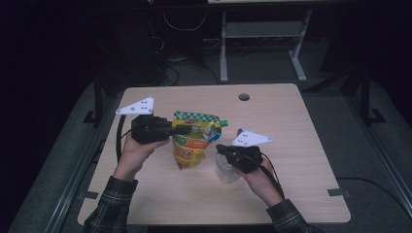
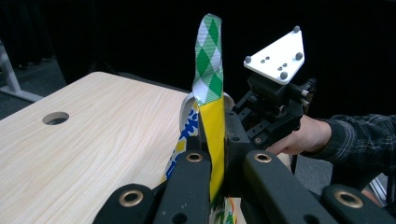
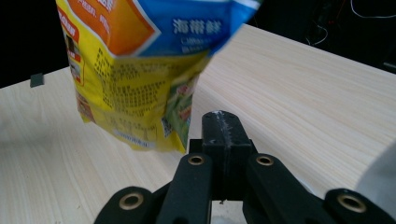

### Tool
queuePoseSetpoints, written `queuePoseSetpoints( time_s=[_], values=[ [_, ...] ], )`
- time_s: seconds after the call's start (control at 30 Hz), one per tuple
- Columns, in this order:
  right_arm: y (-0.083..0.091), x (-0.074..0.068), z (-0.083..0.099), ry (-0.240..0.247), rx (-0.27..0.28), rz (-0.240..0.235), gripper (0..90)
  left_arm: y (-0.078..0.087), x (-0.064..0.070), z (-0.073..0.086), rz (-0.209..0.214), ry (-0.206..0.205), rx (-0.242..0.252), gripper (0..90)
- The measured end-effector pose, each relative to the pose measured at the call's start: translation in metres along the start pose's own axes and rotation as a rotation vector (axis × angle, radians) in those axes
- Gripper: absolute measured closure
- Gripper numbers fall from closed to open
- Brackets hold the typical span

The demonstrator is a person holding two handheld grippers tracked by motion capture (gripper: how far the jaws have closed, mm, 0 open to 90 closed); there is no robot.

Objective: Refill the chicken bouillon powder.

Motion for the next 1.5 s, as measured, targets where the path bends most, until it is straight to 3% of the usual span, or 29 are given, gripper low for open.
queuePoseSetpoints(
  time_s=[0.23,0.67,1.5],
  values=[
    [-0.01,-0.007,-0.007,0.014,0.008,-0.007,90.0,0.0,0.005,-0.008,0.013,0.004,0.02,90.0],
    [-0.024,-0.014,-0.009,0.016,-0.004,-0.012,90.0,-0.003,0.013,-0.034,0.021,-0.031,0.035,90.0],
    [-0.028,-0.037,-0.008,0.09,0.036,-0.068,90.0,-0.022,0.015,-0.048,0.016,-0.041,0.006,90.0]
  ],
)
Point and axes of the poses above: each handheld gripper's, and its own axes: y roughly backward along the jaws, z roughly out of its underside, x roughly to its right, the point moved 9 cm from there along -y, roughly forward along the jaws, and after that the axes turned 3 degrees about -y, right-handed, at the moved point
